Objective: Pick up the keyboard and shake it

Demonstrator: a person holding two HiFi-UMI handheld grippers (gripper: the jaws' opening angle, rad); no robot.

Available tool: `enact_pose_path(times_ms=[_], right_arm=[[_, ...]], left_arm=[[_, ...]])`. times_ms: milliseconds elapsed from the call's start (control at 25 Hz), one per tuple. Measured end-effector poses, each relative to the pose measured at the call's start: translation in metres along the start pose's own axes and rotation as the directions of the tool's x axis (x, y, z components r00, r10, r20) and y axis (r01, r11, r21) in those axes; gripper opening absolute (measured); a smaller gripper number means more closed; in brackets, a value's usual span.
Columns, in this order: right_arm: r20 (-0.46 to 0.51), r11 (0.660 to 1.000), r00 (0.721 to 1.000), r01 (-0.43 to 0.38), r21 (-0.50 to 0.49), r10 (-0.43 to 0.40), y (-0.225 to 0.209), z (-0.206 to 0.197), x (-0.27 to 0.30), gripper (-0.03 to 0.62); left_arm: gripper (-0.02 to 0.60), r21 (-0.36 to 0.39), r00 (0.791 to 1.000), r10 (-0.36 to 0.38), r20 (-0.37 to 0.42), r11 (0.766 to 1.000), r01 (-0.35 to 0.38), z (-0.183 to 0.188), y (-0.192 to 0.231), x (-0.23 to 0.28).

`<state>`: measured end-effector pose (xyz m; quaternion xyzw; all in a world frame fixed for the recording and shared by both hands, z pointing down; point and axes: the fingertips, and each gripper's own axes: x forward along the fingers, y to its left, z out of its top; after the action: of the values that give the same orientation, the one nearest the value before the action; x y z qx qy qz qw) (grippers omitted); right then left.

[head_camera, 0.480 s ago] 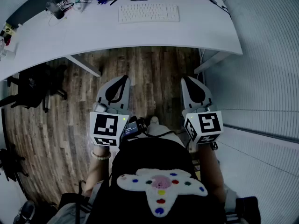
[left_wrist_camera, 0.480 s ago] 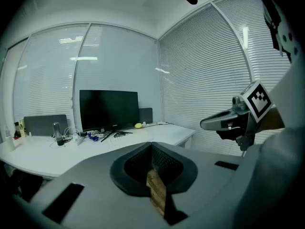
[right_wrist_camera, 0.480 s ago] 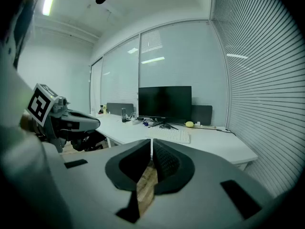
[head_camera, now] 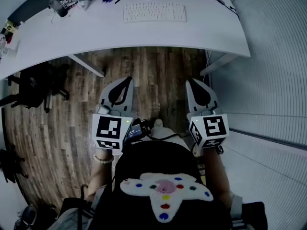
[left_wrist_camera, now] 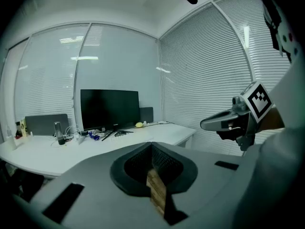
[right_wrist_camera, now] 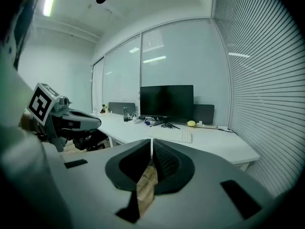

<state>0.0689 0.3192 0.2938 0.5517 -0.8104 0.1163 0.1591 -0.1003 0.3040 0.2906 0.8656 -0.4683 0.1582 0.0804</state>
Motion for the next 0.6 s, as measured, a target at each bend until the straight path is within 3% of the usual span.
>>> enact_pose_path(times_ms=[280, 600], right_arm=[[0.005, 0.999, 1.0, -0.014, 0.044, 0.014, -0.004, 0.003, 0.003, 0.041], [-0.006, 0.995, 0.998, -0.061, -0.078, 0.061, -0.022, 0.0, 0.009, 0.041]], left_arm=[[0.017, -0.008, 1.0, 0.021, 0.002, 1.0, -0.021, 0.005, 0.004, 0.001], [0.017, -0.009, 0.998, 0.059, -0.016, 0.998, -0.06, 0.008, -0.012, 0.018]])
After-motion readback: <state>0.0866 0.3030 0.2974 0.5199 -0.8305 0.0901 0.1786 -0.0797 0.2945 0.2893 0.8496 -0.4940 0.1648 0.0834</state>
